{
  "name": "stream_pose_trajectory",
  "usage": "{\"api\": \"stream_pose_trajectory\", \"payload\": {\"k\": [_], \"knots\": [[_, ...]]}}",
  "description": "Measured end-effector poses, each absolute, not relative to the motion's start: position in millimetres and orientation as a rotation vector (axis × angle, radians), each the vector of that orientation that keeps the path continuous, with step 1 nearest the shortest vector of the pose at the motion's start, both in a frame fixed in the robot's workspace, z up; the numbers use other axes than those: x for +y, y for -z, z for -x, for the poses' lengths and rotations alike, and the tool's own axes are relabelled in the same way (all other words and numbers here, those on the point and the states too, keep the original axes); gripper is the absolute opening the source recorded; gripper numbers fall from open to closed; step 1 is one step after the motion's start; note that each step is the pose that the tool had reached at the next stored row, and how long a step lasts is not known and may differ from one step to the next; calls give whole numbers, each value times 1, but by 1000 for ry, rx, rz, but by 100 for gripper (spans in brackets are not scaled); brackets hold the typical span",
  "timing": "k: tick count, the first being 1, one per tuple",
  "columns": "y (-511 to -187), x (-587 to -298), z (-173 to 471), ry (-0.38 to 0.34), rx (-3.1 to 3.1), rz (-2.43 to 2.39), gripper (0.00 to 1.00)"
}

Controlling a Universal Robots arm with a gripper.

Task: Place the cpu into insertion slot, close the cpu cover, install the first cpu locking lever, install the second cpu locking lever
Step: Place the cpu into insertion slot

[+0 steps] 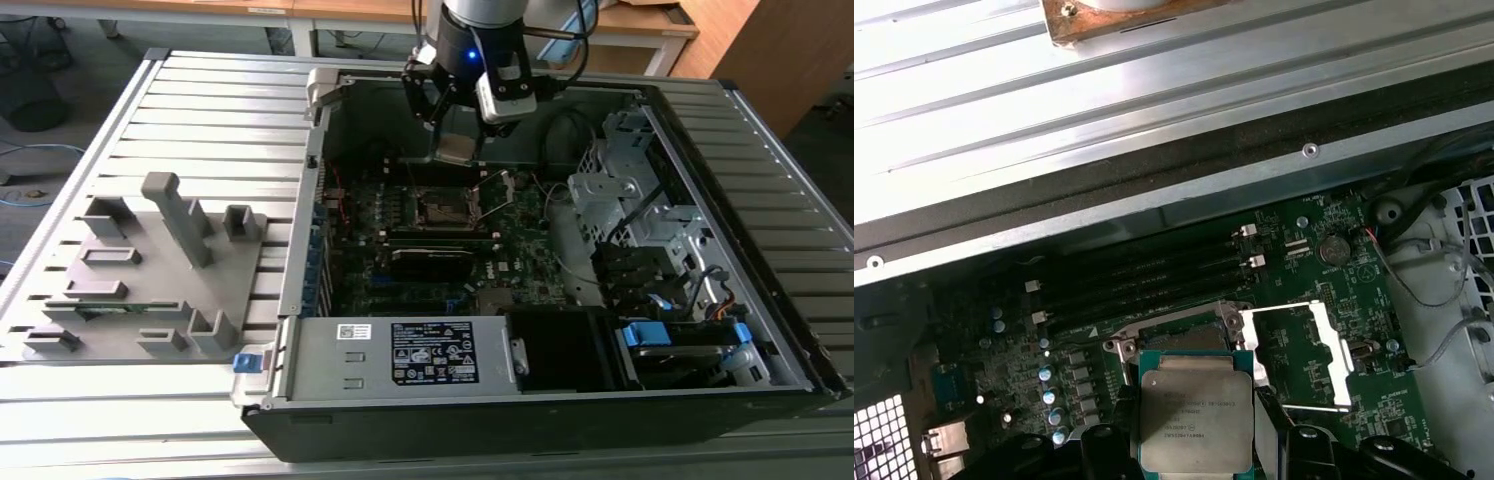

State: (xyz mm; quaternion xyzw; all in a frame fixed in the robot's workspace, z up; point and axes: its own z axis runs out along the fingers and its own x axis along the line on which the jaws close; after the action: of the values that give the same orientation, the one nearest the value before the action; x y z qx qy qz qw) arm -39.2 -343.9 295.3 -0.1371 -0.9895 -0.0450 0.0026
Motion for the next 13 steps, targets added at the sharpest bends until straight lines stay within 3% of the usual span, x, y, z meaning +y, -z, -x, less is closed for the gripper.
{"api": "stream_pose_trajectory", "payload": {"k": [13], "knots": [[-292,-344,39,141,-3102,441,54]]}}
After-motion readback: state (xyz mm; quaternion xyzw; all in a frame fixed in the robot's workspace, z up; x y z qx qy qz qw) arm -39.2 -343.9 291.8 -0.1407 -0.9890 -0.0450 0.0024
